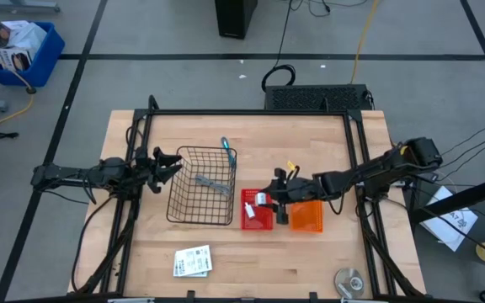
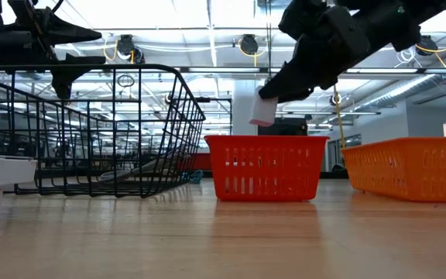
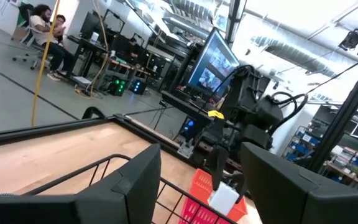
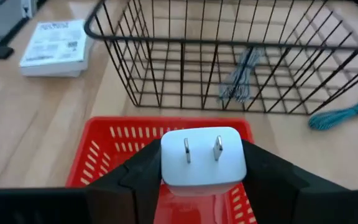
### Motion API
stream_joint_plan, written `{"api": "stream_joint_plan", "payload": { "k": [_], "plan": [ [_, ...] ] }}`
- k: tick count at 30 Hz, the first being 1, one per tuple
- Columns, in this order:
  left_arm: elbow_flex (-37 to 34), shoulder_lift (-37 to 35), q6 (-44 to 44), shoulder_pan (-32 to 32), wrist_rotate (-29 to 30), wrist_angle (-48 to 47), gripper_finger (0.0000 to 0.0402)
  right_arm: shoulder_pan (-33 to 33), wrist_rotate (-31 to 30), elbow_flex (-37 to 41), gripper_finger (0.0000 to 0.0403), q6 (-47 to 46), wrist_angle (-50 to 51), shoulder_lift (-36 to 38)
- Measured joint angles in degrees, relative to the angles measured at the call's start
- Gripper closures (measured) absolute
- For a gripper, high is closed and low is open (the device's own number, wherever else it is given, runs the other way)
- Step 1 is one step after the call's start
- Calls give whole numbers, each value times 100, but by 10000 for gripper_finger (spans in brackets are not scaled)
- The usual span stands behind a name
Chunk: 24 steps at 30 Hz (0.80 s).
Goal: Pick and place items into bin
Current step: Put the white adapter into the red bin
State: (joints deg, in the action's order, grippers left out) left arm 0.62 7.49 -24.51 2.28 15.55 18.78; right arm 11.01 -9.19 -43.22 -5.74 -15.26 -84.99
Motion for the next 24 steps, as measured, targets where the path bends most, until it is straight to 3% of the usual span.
{"api": "stream_joint_plan", "payload": {
  "k": [17, 24],
  "plan": [
    [0, 0, -44, -2, -4, 88, 174, 0, 40, 4, 217, -261, -136, -770],
    [0, 0, -95, -2, -4, 80, 174, 0, 35, 4, 190, -557, -176, -774]
  ]
}}
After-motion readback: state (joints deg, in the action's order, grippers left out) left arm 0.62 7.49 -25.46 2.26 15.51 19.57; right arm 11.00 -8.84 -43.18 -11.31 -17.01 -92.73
